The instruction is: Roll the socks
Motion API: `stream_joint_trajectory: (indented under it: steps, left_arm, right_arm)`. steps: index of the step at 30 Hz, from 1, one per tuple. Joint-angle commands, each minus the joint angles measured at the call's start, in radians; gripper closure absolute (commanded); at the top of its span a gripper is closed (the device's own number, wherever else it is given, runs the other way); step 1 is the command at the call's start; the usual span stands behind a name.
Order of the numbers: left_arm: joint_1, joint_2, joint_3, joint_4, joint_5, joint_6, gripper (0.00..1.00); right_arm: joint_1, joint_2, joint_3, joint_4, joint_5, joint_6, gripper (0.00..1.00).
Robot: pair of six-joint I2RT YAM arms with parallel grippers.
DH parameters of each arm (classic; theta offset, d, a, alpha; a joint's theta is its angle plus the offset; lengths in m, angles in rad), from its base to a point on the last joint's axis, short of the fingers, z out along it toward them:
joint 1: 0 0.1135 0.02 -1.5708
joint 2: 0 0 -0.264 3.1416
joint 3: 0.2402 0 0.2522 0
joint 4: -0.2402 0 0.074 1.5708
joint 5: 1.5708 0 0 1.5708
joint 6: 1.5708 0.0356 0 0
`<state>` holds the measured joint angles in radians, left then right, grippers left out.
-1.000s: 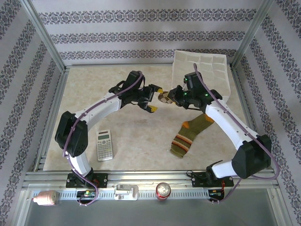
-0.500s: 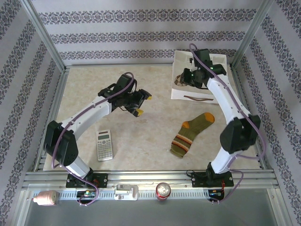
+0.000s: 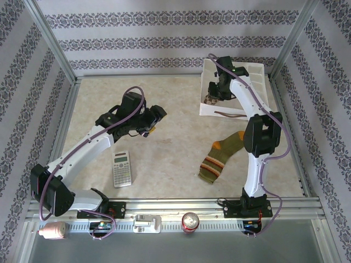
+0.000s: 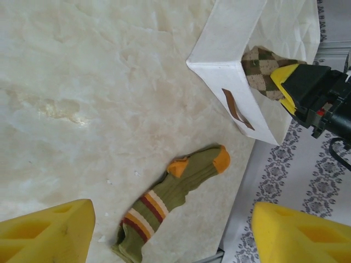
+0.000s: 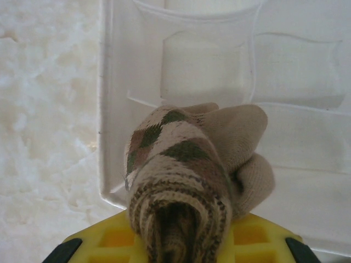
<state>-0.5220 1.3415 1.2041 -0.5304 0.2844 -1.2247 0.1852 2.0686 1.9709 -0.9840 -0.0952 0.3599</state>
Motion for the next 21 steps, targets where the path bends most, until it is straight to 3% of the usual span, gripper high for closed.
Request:
stream_joint_trajectory:
  steps: [1,13,21]
  left_arm:
    - [0.008,-0.024,-0.001,0.009,-0.036,0.057,0.26]
    - [0.007,-0.07,0.042,0.098,-0.049,0.181,0.28]
    - [0.008,-0.103,0.02,0.087,-0.063,0.169,0.28]
  right_arm:
    - [-0.001,0.002,0.006,-0.041,0.045,0.006,1.0]
    - [0.042,0.084,0.061,-0.067,0.151,-0.018,1.0]
    - [0.087,0.153,0.134,-0.103,0.189,-0.064,1.0]
